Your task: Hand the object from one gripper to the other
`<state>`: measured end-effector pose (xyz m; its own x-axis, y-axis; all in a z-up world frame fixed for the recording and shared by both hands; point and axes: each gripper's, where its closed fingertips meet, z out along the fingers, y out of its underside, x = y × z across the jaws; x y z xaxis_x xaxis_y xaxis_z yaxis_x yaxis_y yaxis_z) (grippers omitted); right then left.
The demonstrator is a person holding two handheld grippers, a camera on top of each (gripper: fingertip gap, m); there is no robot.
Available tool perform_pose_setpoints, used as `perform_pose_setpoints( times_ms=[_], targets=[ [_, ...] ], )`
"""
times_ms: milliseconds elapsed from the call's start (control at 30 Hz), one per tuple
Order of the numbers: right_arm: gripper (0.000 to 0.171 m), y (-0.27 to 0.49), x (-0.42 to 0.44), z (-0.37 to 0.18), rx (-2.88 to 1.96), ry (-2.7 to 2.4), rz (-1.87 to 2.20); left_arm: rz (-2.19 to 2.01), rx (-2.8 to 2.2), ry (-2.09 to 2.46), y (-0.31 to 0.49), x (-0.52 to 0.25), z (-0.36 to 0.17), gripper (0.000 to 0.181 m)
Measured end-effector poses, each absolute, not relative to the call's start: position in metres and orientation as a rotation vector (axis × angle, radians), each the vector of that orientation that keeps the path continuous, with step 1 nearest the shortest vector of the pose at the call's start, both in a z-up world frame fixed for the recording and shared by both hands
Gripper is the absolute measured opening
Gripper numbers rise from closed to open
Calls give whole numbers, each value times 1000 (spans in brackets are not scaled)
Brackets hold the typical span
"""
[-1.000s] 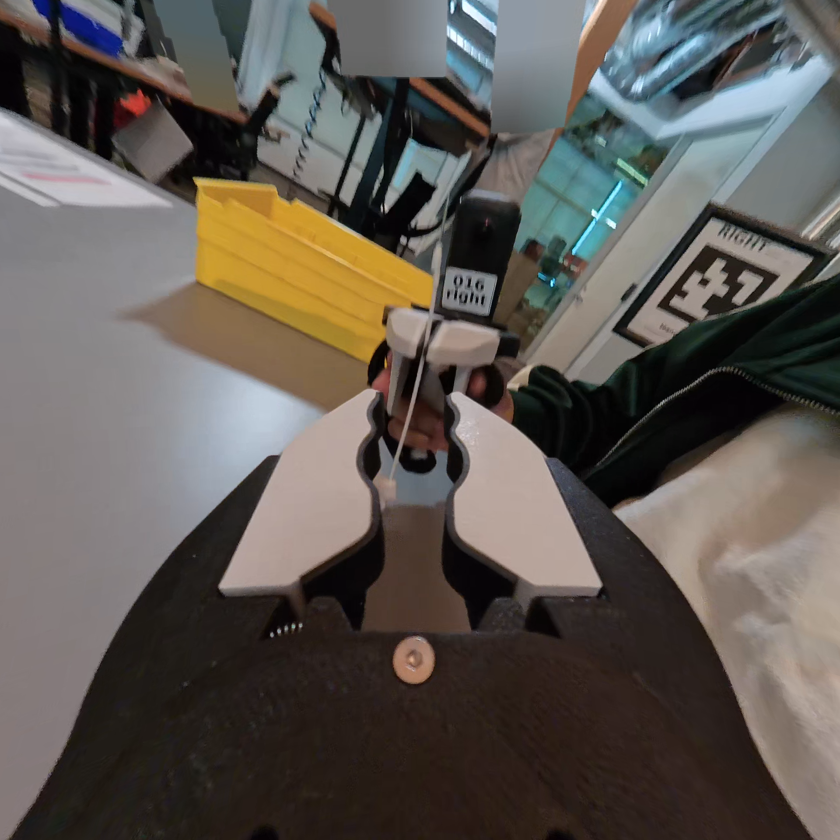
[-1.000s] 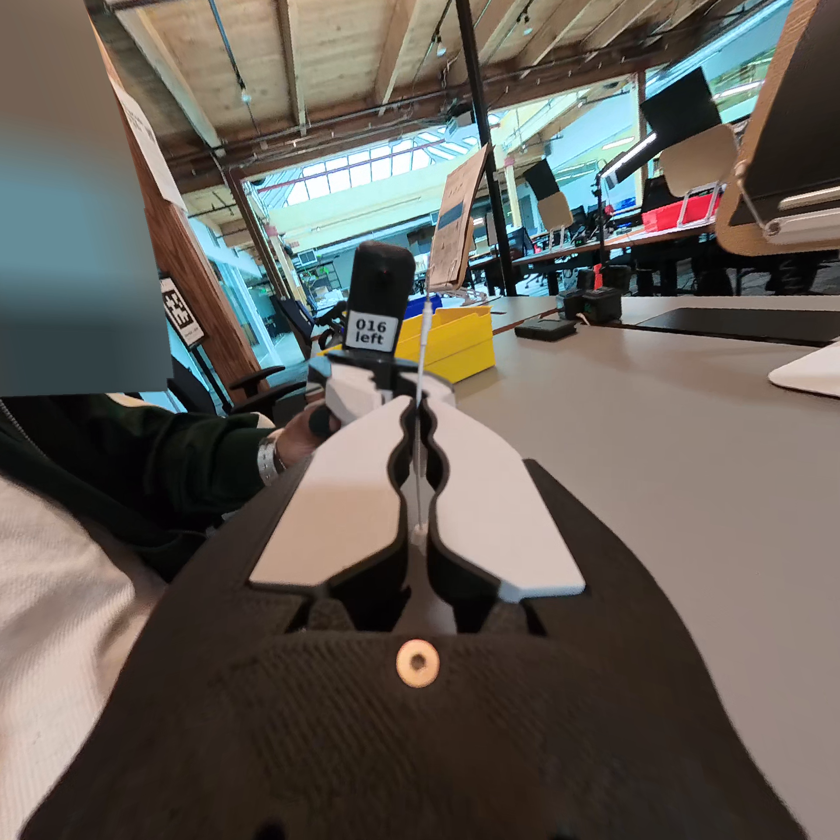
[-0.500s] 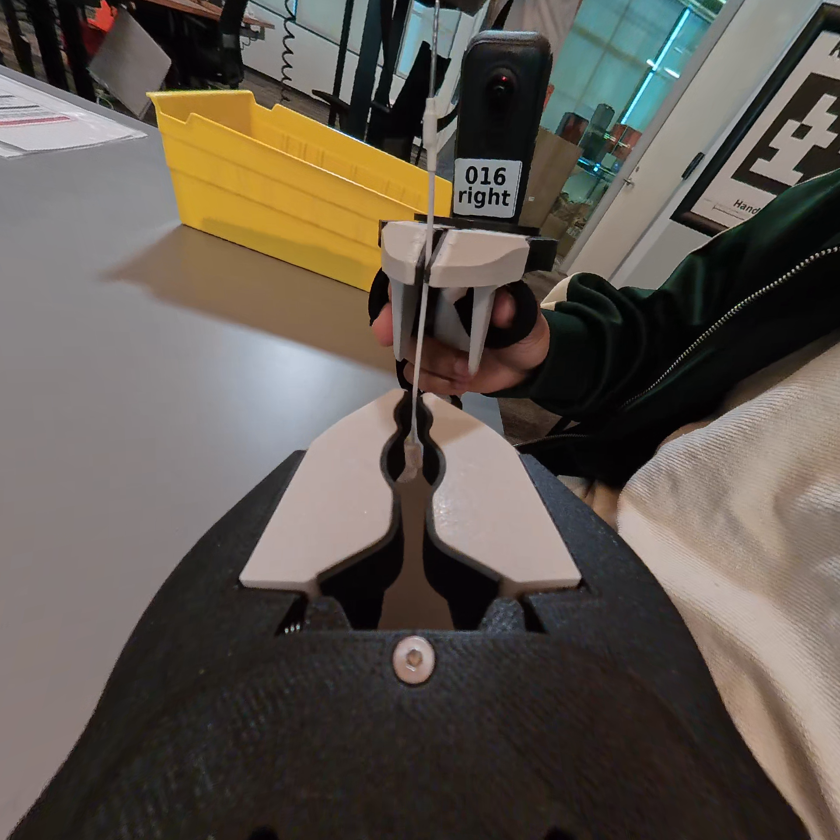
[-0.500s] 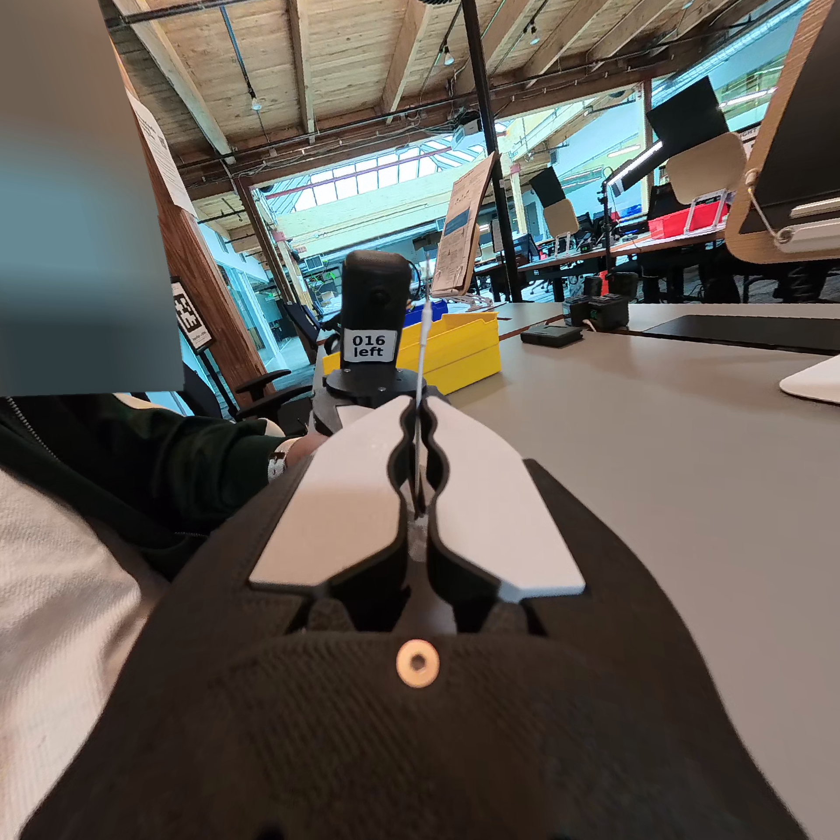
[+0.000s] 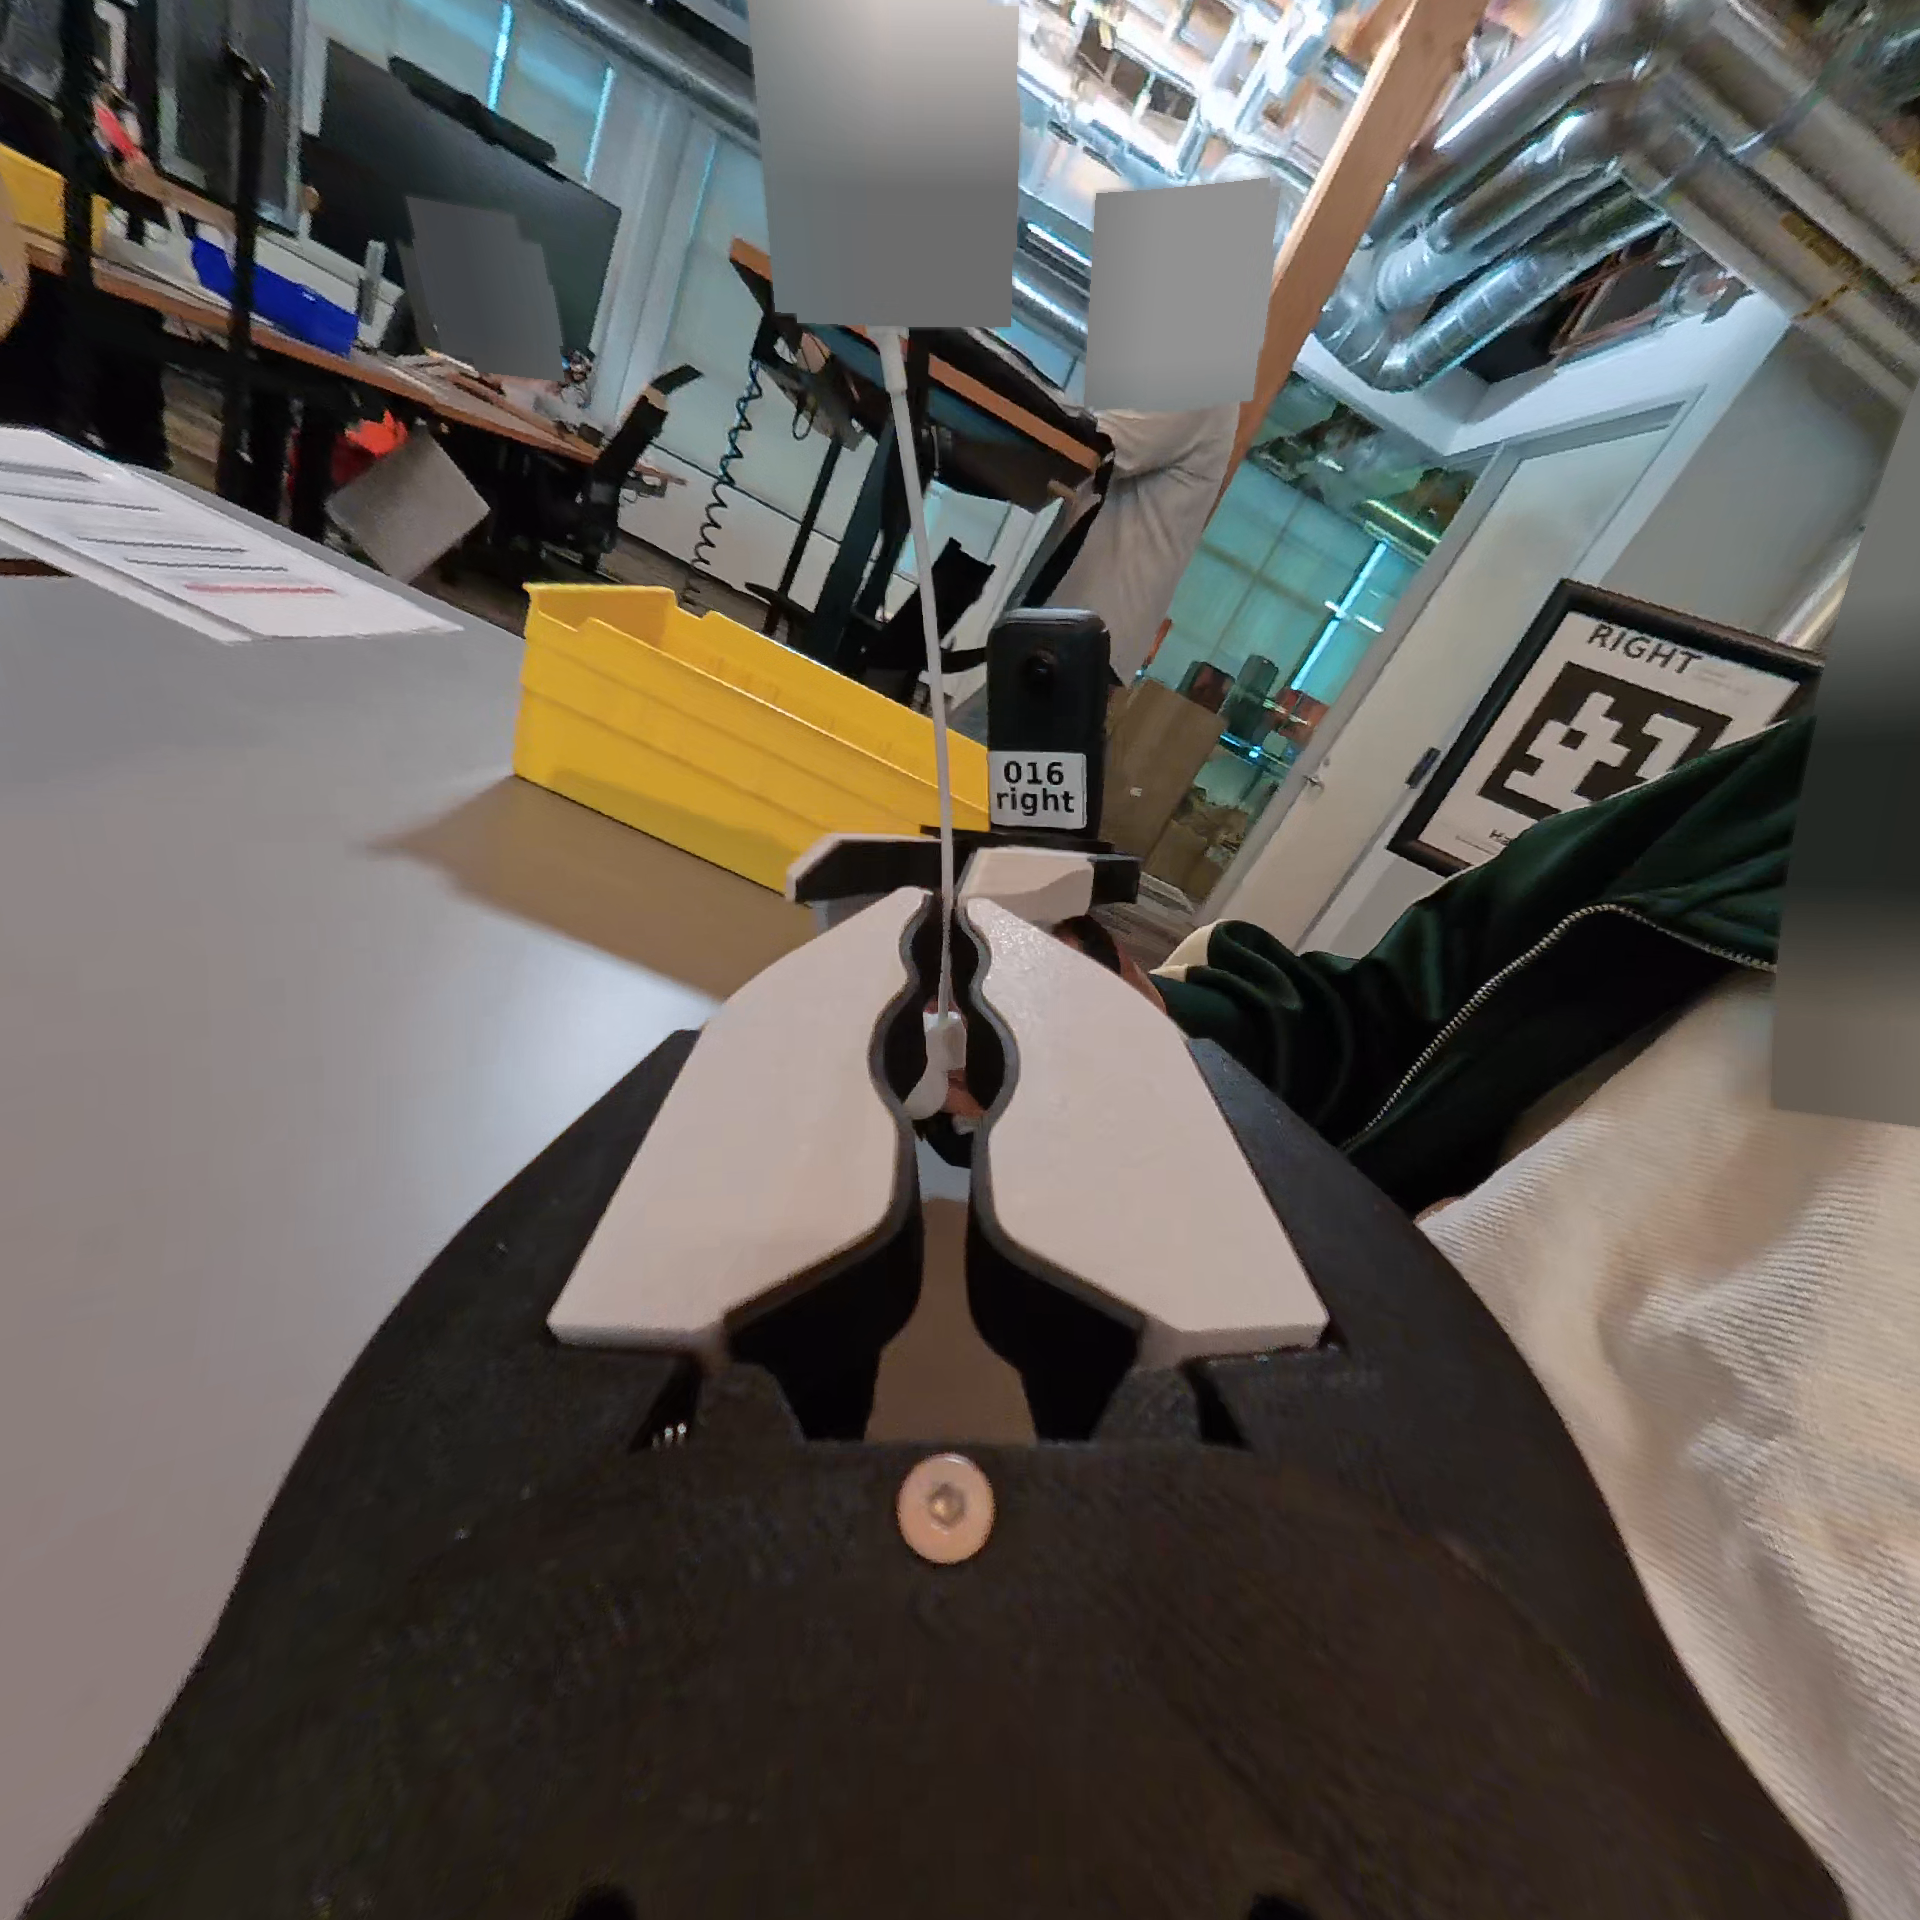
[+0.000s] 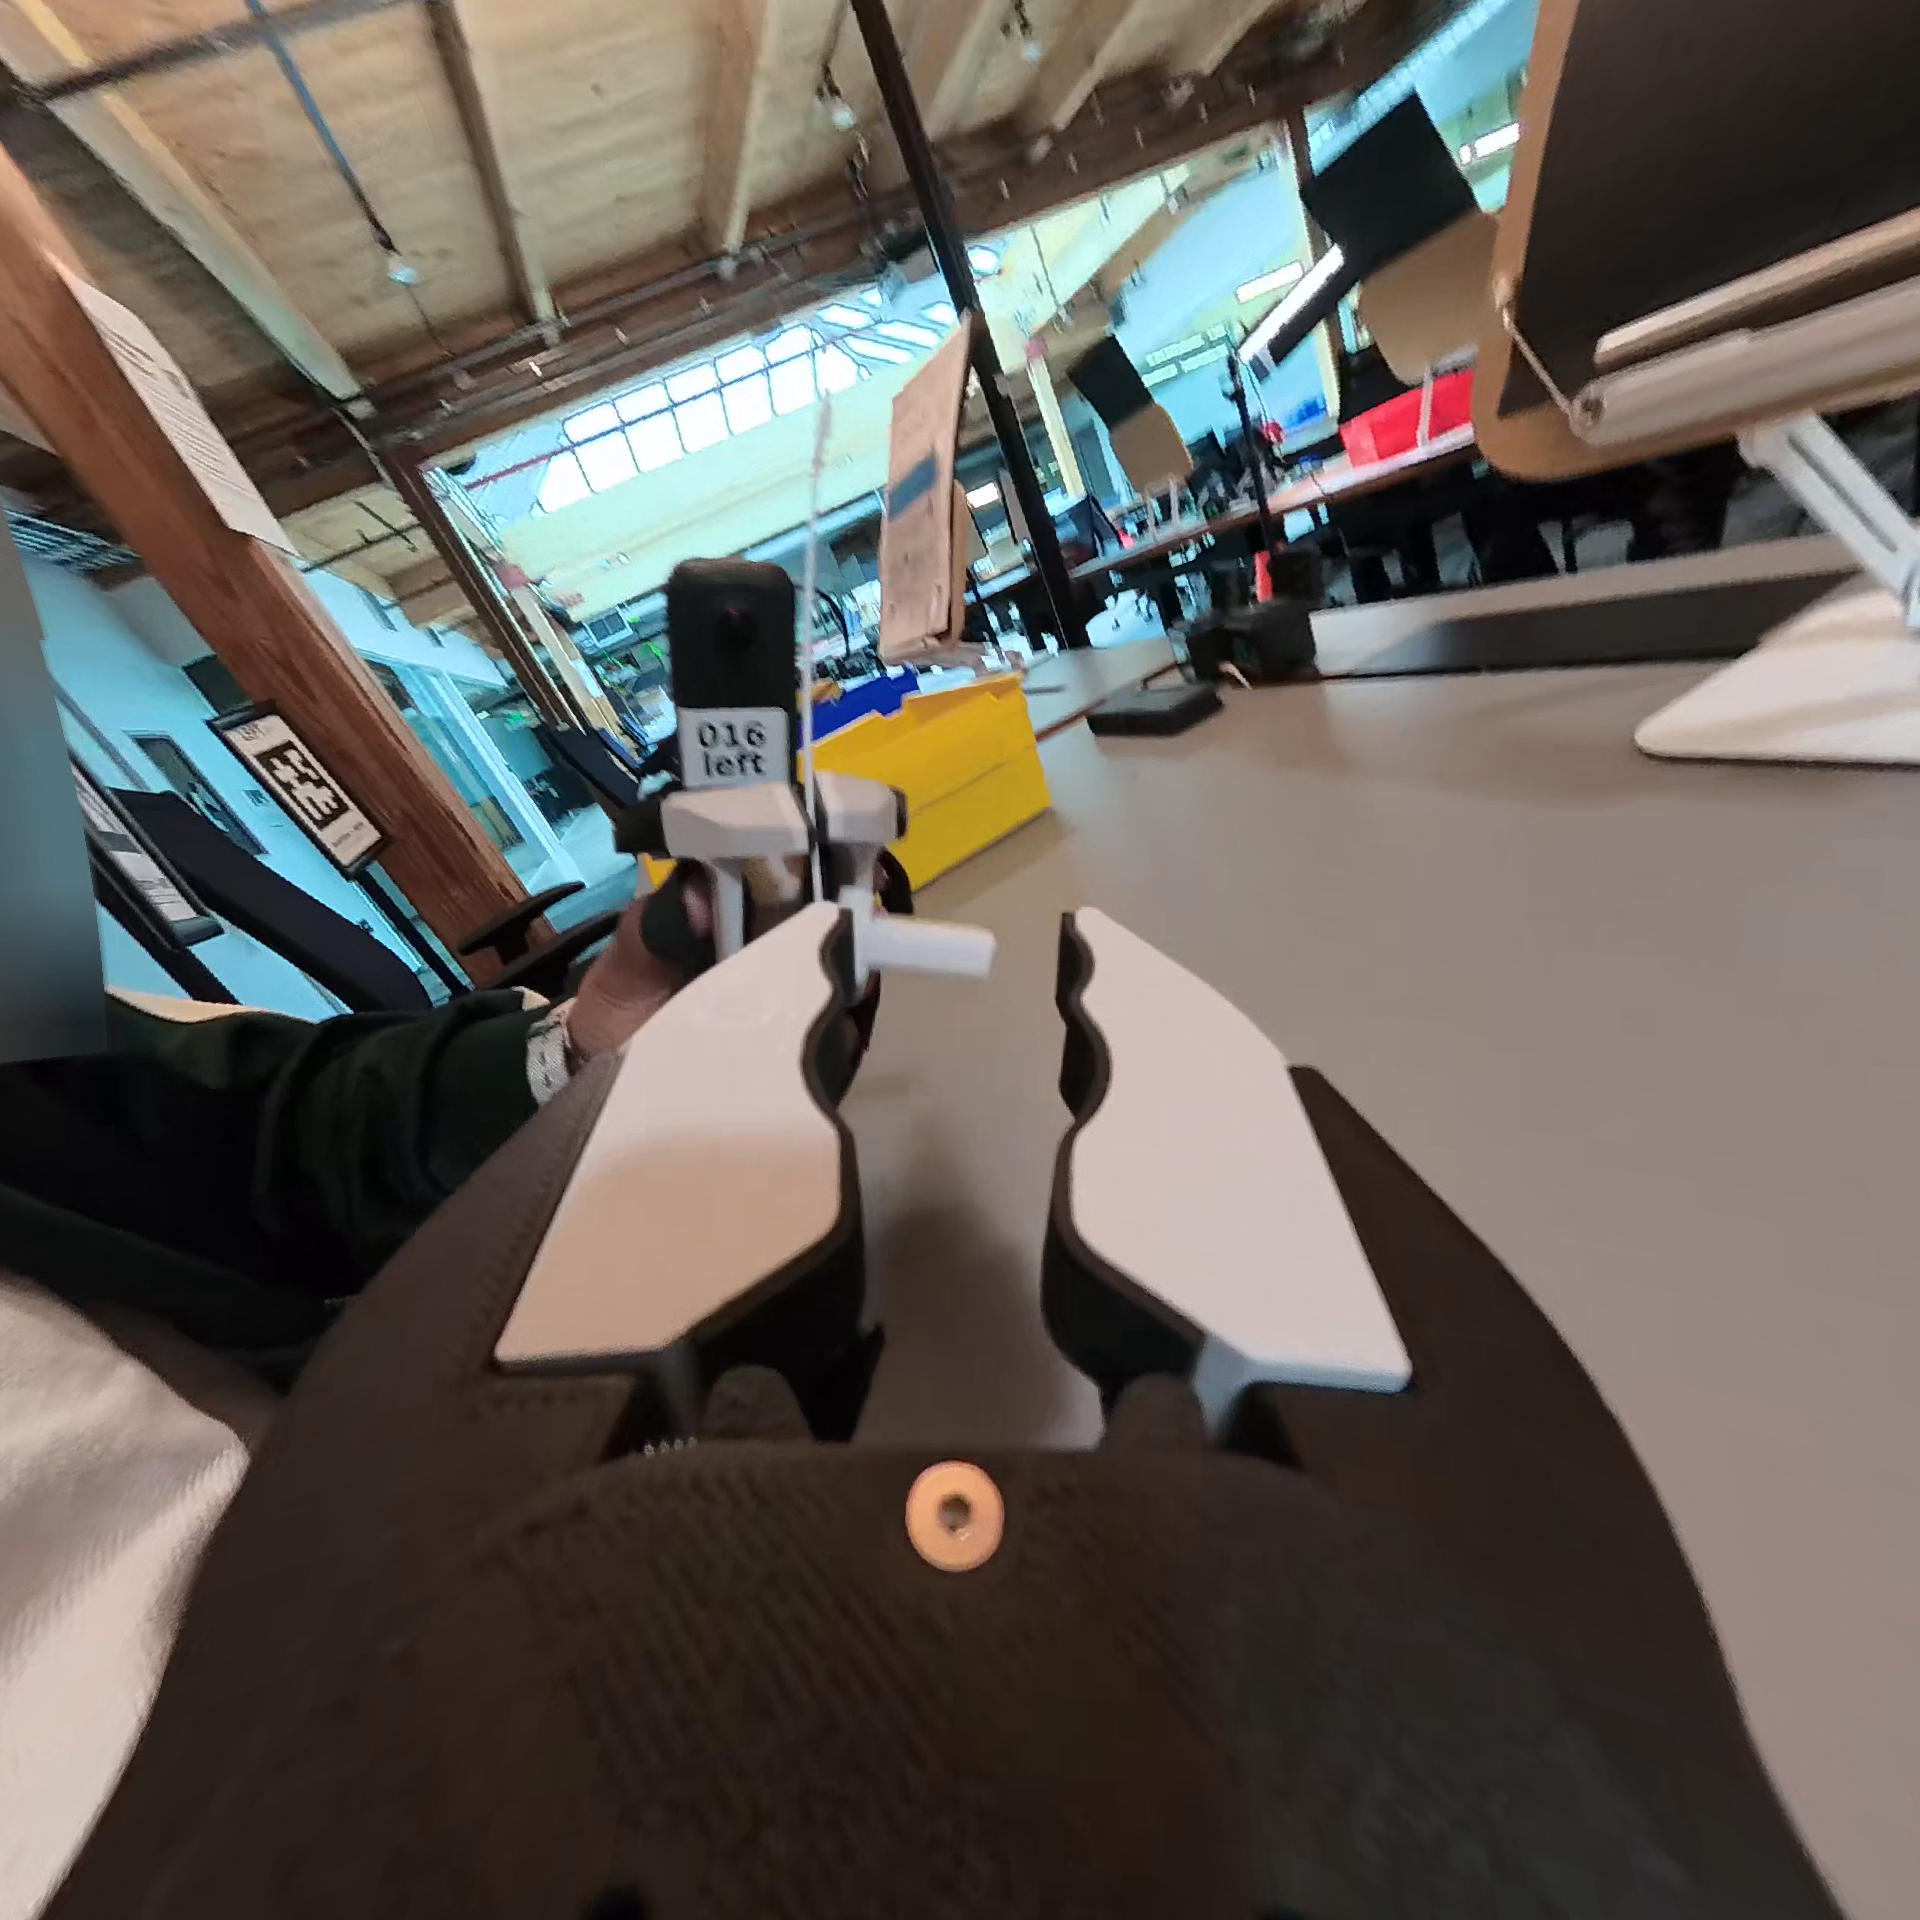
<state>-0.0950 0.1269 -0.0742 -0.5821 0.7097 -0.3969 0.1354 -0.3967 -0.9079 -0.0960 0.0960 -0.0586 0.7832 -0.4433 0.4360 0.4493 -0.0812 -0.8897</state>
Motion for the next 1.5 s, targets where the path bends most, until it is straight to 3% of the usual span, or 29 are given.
perform_pose_setpoints(
  times_ms=[333,633,733,1033,1233,1500],
  targets=[
    [59,91,-94,-93,-1162,-1641,1986,-784,-1511,79,99,-74,-63,0],
    [56,79,-86,-93,-1212,-1685,2192,-858,-1494,176,94,-57,-59,0],
    [48,76,-83,-91,-1201,-1699,2225,-857,-1497,185,94,-56,-59,0],
    [47,80,-86,-91,-1166,-1695,2132,-841,-1492,165,94,-61,-59,0],
    [63,90,-96,-99,-1229,-1654,1974,-752,-1527,161,97,-65,-63,0],
    [56,86,-96,-103,-1159,-1723,1840,-771,-1521,156,97,-64,-62,0]
  ],
)
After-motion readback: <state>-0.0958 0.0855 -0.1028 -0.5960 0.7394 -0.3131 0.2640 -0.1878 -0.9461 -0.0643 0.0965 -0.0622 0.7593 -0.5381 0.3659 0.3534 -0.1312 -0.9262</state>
